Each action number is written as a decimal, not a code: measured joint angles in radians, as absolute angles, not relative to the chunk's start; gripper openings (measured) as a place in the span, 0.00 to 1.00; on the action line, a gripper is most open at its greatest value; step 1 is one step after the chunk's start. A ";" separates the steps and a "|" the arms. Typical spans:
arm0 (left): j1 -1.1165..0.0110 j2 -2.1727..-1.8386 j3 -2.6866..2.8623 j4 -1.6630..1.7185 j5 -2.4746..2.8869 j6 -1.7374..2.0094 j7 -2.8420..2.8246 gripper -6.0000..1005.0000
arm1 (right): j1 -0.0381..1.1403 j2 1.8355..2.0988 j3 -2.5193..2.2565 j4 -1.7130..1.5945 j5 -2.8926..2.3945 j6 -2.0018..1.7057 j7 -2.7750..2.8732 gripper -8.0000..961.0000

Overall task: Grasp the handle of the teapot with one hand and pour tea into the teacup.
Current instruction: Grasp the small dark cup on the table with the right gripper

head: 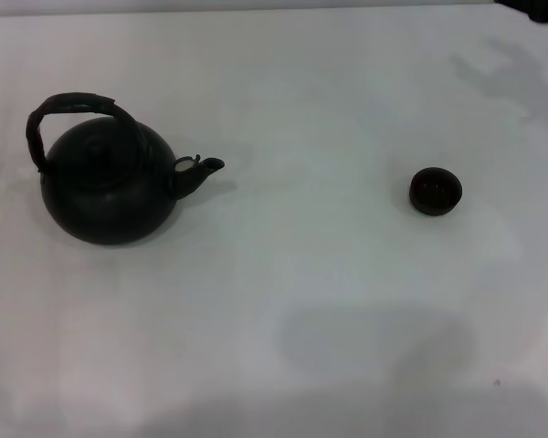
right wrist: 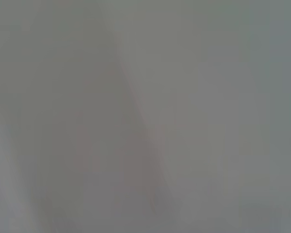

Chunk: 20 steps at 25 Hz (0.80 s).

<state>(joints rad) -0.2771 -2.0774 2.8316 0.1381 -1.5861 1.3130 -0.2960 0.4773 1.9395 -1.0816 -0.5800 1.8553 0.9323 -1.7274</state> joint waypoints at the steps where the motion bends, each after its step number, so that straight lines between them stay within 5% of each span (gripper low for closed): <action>1: -0.277 -2.077 2.832 0.138 -1.586 1.314 -0.296 0.72 | 0.485 1.933 -1.084 -0.634 1.772 0.946 -1.644 0.84; 5: -0.279 -2.077 2.832 0.138 -1.586 1.314 -0.296 0.72 | 0.514 1.931 -1.088 -0.840 1.490 1.047 -1.425 0.84; 13: -0.288 -2.077 2.832 0.138 -1.586 1.315 -0.296 0.72 | 0.601 2.013 -1.163 -1.197 0.943 1.292 -1.095 0.83; 20: -0.292 -2.077 2.830 0.138 -1.586 1.314 -0.296 0.72 | 0.686 2.011 -1.401 -1.236 0.797 1.334 -0.903 0.82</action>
